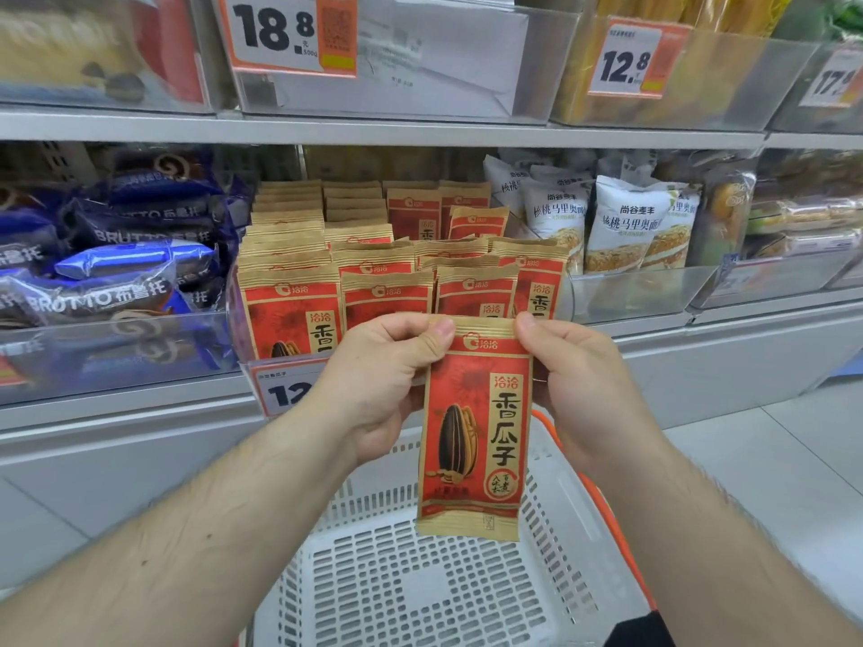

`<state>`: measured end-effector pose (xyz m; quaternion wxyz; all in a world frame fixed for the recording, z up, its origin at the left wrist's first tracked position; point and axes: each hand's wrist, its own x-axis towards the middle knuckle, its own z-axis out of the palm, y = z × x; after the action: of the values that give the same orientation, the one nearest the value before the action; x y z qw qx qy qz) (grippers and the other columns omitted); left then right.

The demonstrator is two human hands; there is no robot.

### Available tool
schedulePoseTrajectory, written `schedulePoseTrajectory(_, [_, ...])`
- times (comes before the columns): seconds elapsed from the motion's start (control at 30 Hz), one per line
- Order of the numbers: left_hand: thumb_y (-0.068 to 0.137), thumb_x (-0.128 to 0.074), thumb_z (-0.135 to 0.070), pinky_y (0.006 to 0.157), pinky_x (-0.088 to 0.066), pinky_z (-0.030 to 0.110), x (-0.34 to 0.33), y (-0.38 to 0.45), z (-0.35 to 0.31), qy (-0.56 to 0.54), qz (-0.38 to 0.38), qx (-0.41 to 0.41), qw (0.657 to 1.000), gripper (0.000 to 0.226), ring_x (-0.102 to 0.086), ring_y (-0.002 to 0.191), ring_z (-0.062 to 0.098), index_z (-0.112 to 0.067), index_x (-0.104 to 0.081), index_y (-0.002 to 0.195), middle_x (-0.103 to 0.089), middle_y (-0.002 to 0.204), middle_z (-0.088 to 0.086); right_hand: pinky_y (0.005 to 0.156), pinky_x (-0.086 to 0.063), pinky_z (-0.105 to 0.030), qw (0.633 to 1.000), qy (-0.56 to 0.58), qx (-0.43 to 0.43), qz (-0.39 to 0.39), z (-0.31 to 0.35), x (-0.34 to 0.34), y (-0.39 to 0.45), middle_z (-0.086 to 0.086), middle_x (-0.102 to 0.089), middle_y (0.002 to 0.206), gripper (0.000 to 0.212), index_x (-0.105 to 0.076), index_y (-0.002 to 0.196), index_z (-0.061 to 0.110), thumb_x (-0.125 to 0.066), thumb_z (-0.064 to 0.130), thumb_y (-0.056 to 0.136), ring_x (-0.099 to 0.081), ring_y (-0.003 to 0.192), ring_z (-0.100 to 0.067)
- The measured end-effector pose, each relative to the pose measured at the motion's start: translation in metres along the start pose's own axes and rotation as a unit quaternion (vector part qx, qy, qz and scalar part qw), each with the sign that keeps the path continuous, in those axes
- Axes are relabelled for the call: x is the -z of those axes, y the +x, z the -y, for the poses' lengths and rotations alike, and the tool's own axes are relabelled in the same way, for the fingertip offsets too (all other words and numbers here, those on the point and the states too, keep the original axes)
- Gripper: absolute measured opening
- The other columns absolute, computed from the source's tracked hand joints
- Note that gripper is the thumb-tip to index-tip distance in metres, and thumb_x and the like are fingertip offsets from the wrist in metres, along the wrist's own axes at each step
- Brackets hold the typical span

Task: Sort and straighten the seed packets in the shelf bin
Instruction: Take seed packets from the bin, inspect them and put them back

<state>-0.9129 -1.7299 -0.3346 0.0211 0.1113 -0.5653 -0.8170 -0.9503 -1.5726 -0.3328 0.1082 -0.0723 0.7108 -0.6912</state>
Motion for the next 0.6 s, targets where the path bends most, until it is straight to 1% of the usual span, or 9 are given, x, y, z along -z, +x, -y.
schedulePoseTrajectory(0.07, [0.069, -0.068, -0.024, 0.05, -0.056, 0.025, 0.0023, 0.0015, -0.0028, -0.009, -0.007, -0.002, 1.0, 0.027, -0.065, 0.055, 0.012, -0.008, -0.07, 0.09, -0.071, 0.067, 0.004, 0.065, -0.051, -0.031, 0.998, -0.05, -0.002, 0.028, -0.0001, 0.0049, 0.0004, -0.009, -0.075, 0.079, 0.034, -0.073, 0.082, 0.006, -0.054, 0.027, 0.1, -0.069, 0.068, -0.017])
schedulePoseTrajectory(0.13, [0.07, -0.068, -0.023, 0.049, -0.055, 0.024, 0.003, 0.0021, -0.0057, -0.022, -0.009, -0.011, 1.0, 0.027, -0.062, 0.052, 0.011, -0.008, -0.069, 0.092, -0.069, 0.062, 0.001, 0.064, -0.05, -0.032, 0.992, -0.112, 0.0, 0.054, -0.0002, 0.0094, 0.0006, -0.012, -0.075, 0.081, 0.033, -0.074, 0.084, 0.003, -0.055, 0.026, 0.099, -0.066, 0.069, -0.021])
schedulePoseTrajectory(0.2, [0.078, -0.067, -0.021, 0.05, -0.056, 0.024, 0.003, 0.0012, -0.0066, -0.026, -0.004, -0.017, 1.0, 0.022, -0.061, 0.051, 0.009, -0.007, -0.068, 0.095, -0.066, 0.057, -0.002, 0.065, -0.051, -0.033, 0.987, -0.148, 0.012, 0.06, -0.0005, 0.0116, -0.0002, -0.013, -0.075, 0.083, 0.032, -0.075, 0.086, 0.001, -0.056, 0.023, 0.099, -0.065, 0.071, -0.026])
schedulePoseTrajectory(0.23, [0.084, -0.065, -0.02, 0.051, -0.056, 0.024, 0.003, 0.0004, -0.0064, -0.02, 0.001, -0.017, 1.0, 0.016, -0.062, 0.05, 0.008, -0.008, -0.067, 0.095, -0.065, 0.055, -0.004, 0.063, -0.053, -0.032, 0.987, -0.153, 0.022, 0.055, -0.0004, 0.012, -0.001, -0.012, -0.075, 0.082, 0.031, -0.075, 0.086, 0.0, -0.056, 0.021, 0.099, -0.067, 0.071, -0.026])
schedulePoseTrajectory(0.3, [0.092, -0.062, -0.018, 0.054, -0.056, 0.026, 0.0038, -0.0019, -0.0057, 0.009, 0.016, -0.009, 1.0, 0.012, -0.064, 0.054, 0.009, -0.009, -0.068, 0.097, -0.067, 0.057, -0.004, 0.057, -0.053, -0.026, 0.988, -0.146, 0.039, 0.037, -0.0007, 0.0115, -0.0023, -0.009, -0.076, 0.077, 0.031, -0.075, 0.083, 0.001, -0.056, 0.018, 0.099, -0.07, 0.066, -0.018])
schedulePoseTrajectory(0.37, [0.095, -0.062, -0.017, 0.057, -0.056, 0.028, 0.005, -0.003, -0.0044, 0.053, 0.036, 0.001, 0.998, 0.011, -0.068, 0.06, 0.011, -0.011, -0.07, 0.098, -0.07, 0.064, -0.002, 0.053, -0.051, -0.019, 0.99, -0.132, 0.049, 0.017, -0.0006, 0.0111, -0.0029, -0.005, -0.075, 0.073, 0.03, -0.075, 0.081, 0.005, -0.055, 0.017, 0.099, -0.069, 0.061, -0.011])
schedulePoseTrajectory(0.43, [0.094, -0.063, -0.016, 0.057, -0.056, 0.029, 0.0064, -0.0035, -0.0036, 0.071, 0.046, 0.006, 0.996, 0.01, -0.069, 0.065, 0.014, -0.011, -0.072, 0.095, -0.073, 0.071, 0.002, 0.051, -0.05, -0.016, 0.991, -0.12, 0.053, 0.004, -0.0003, 0.0112, -0.0031, -0.002, -0.075, 0.071, 0.028, -0.075, 0.081, 0.009, -0.055, 0.018, 0.099, -0.069, 0.06, -0.009])
schedulePoseTrajectory(0.5, [0.093, -0.064, -0.016, 0.053, -0.056, 0.028, 0.0069, -0.0036, -0.004, 0.066, 0.041, 0.005, 0.997, 0.011, -0.07, 0.065, 0.016, -0.011, -0.073, 0.092, -0.074, 0.078, 0.007, 0.051, -0.05, -0.016, 0.992, -0.11, 0.054, 0.003, 0.0004, 0.0108, -0.0039, -0.002, -0.075, 0.072, 0.028, -0.075, 0.082, 0.01, -0.055, 0.019, 0.099, -0.069, 0.06, -0.008])
schedulePoseTrajectory(0.6, [0.093, -0.063, -0.016, 0.05, -0.054, 0.026, 0.0076, -0.0032, -0.0046, 0.056, 0.026, 0.002, 0.998, 0.012, -0.068, 0.06, 0.014, -0.011, -0.073, 0.09, -0.073, 0.074, 0.006, 0.057, -0.055, -0.024, 0.993, -0.105, 0.045, 0.017, 0.0, 0.0104, -0.0042, -0.006, -0.076, 0.078, 0.027, -0.075, 0.086, 0.009, -0.056, 0.023, 0.098, -0.071, 0.067, -0.015])
